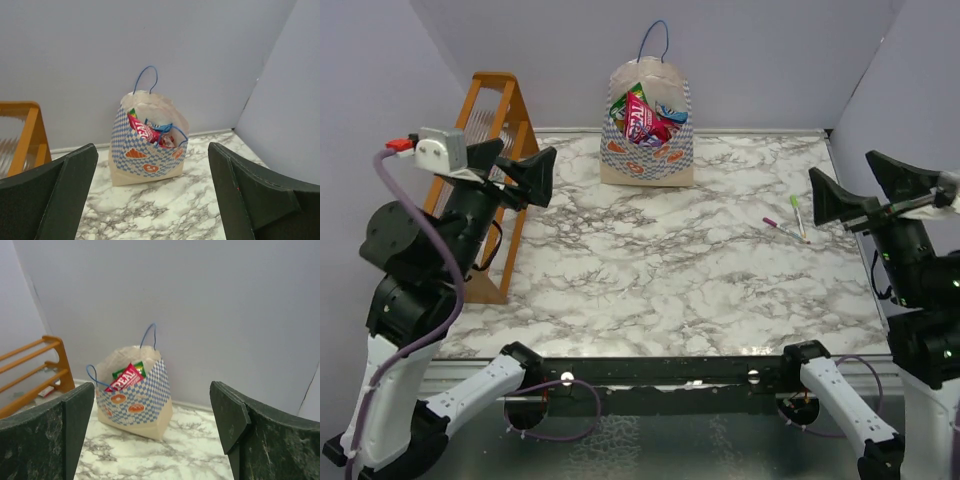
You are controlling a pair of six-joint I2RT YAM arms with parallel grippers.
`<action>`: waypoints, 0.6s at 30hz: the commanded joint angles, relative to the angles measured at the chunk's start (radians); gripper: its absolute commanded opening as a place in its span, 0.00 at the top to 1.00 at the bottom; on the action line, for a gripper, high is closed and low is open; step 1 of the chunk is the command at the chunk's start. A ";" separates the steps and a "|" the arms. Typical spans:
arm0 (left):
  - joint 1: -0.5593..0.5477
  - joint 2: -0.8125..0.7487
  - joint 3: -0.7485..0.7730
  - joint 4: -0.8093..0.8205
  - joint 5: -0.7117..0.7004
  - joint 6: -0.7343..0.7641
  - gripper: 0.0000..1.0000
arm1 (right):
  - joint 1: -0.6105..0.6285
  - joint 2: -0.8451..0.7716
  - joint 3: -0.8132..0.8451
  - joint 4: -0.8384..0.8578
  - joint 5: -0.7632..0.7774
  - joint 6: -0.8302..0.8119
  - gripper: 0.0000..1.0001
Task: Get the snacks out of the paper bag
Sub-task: Move the paper bag to the center of the board.
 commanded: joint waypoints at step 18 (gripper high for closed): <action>0.303 0.200 -0.535 0.475 0.192 -0.088 0.01 | -0.066 0.247 -0.611 0.257 0.008 0.225 0.01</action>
